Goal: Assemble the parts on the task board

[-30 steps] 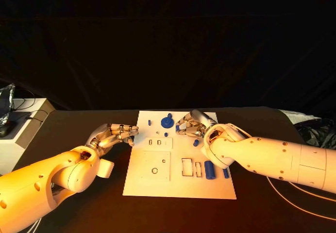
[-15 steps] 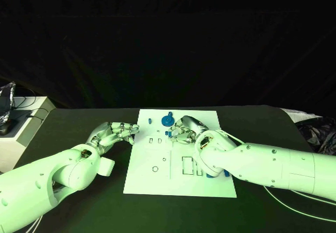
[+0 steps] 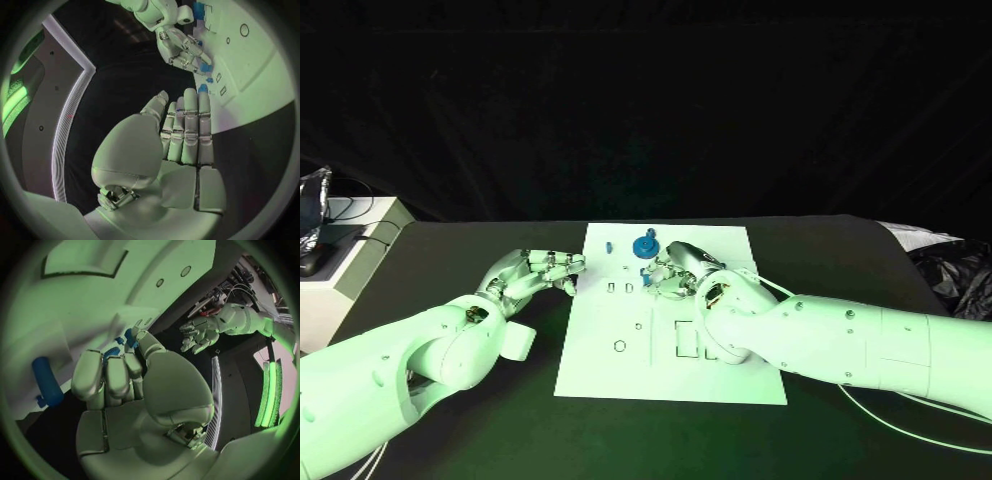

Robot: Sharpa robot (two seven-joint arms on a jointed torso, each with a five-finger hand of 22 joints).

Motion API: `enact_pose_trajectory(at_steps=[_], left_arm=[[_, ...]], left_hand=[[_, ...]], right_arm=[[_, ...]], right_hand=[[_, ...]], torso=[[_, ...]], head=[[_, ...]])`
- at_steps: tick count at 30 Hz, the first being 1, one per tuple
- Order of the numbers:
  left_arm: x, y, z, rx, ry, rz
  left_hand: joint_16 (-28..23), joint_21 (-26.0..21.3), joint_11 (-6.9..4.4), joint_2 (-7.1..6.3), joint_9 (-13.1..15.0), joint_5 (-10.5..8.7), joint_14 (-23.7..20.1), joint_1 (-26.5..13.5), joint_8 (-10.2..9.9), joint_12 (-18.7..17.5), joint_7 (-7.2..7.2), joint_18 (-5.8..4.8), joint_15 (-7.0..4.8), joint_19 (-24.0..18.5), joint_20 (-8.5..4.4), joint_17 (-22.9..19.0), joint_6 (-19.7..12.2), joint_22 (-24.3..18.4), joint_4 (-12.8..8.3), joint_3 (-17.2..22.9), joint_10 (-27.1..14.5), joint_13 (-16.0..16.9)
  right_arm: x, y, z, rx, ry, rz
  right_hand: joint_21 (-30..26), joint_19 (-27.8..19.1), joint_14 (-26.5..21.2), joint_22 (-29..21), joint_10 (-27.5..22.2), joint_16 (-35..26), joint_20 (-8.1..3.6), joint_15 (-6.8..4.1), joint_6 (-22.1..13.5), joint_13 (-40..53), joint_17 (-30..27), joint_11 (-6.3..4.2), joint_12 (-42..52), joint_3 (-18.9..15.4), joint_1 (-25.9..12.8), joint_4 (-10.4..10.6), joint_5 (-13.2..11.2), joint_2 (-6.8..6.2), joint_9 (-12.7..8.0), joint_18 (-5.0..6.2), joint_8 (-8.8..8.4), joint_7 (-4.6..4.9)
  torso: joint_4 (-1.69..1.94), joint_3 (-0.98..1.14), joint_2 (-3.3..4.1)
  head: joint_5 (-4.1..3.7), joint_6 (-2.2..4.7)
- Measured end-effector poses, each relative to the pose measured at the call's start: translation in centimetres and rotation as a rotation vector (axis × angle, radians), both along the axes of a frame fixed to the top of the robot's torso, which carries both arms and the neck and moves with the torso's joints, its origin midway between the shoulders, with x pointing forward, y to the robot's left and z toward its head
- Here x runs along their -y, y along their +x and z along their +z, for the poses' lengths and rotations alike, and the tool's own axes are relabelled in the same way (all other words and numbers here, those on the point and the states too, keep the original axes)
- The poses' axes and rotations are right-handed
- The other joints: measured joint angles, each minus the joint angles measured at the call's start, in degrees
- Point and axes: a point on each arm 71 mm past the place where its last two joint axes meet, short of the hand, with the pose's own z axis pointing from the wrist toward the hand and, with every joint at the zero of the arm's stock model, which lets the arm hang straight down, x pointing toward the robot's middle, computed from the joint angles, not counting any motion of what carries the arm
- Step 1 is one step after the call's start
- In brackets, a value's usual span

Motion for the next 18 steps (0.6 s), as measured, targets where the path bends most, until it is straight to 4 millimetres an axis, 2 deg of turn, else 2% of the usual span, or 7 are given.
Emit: enact_pose_trajectory(at_steps=[9, 18], left_arm=[[-0.26, -0.01, 0.01, 0.0, 0.003, 0.004], [-0.19, 0.0, 0.0, 0.0, 0.002, 0.003]], left_hand=[[0.0, 0.0, 0.0, 0.0, 0.0, 0.0, 0.0, 0.0, 0.0, 0.0, 0.0, 0.0, 0.0, 0.0, 0.0, 0.0, 0.0, 0.0, 0.0, 0.0, 0.0, 0.0], [0.0, 0.0, 0.0, 0.0, 0.0, 0.0, 0.0, 0.0, 0.0, 0.0, 0.0, -0.01, 0.0, 0.0, 0.0, 0.0, 0.0, 0.0, 0.0, 0.0, 0.0, 0.0]], right_arm=[[0.19, 0.08, -0.41, -0.005, -0.023, -0.007], [0.18, 0.19, -0.45, 0.003, -0.035, -0.005]], right_hand=[[0.0, 0.0, 0.0, 0.0, 0.0, 0.0, 0.0, 0.0, 0.0, 0.0, 0.0, 0.01, 0.0, -0.1, -0.2, 0.1, 0.0, -0.24, 0.0, 0.0, -0.08, 0.01], [0.0, 0.0, 0.0, 0.0, 0.1, 0.0, 0.0, 0.0, 0.2, -0.1, -0.1, 0.06, -0.3, -0.5, -0.5, 0.5, -0.1, -0.53, 0.0, 0.0, -0.32, 0.19]], torso=[[0.2, -0.1, 0.06], [0.14, -0.1, 0.1]], head=[[-0.26, -0.29], [-0.23, -0.37]])
